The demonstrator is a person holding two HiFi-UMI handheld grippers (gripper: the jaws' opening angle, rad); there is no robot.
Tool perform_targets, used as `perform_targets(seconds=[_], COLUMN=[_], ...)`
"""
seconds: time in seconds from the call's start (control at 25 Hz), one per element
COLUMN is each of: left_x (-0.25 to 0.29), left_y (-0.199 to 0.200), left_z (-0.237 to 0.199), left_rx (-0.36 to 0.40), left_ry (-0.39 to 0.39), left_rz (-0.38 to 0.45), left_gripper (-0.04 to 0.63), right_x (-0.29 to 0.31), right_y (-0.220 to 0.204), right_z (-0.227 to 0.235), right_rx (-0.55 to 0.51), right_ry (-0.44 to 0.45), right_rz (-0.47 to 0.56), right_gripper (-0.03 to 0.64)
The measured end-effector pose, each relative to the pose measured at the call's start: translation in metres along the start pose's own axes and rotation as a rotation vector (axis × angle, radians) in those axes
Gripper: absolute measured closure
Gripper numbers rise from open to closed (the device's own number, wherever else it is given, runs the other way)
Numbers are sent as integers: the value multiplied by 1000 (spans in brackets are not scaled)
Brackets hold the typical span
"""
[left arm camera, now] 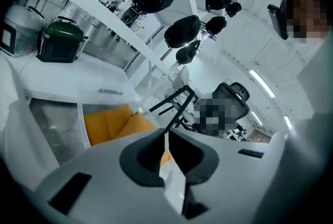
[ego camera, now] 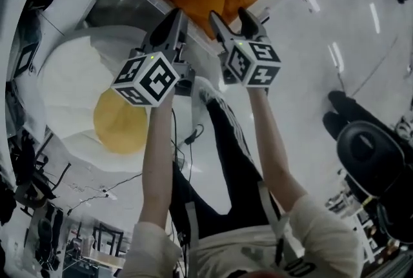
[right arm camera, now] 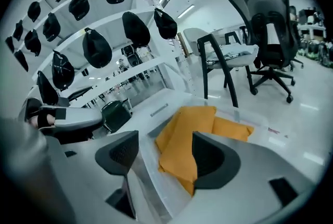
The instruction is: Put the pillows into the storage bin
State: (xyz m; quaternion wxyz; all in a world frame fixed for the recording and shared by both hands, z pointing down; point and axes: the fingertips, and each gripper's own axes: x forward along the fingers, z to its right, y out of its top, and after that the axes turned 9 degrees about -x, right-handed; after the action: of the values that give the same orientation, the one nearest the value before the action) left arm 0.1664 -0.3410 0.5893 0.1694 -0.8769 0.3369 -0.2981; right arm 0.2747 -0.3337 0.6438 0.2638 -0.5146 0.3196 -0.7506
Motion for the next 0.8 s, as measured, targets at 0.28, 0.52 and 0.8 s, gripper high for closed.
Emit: perform_targets(seconds=[0.28,0.52,0.8], left_x=[-18,-93,-267], left_y=[48,130,231], left_z=[12,45,126], left_rx=[24,109,292], left_ry=[-11,51,213], left_rz=[83,224,510], left_gripper=[589,589,589], right_x=[6,-24,-152], right_y=[53,161,242], right_z=[-25,-118,-259], right_rx=[-38,-206,-371], right_ry=[37,191,359], right_rz=[69,166,265], right_gripper=[325,325,325])
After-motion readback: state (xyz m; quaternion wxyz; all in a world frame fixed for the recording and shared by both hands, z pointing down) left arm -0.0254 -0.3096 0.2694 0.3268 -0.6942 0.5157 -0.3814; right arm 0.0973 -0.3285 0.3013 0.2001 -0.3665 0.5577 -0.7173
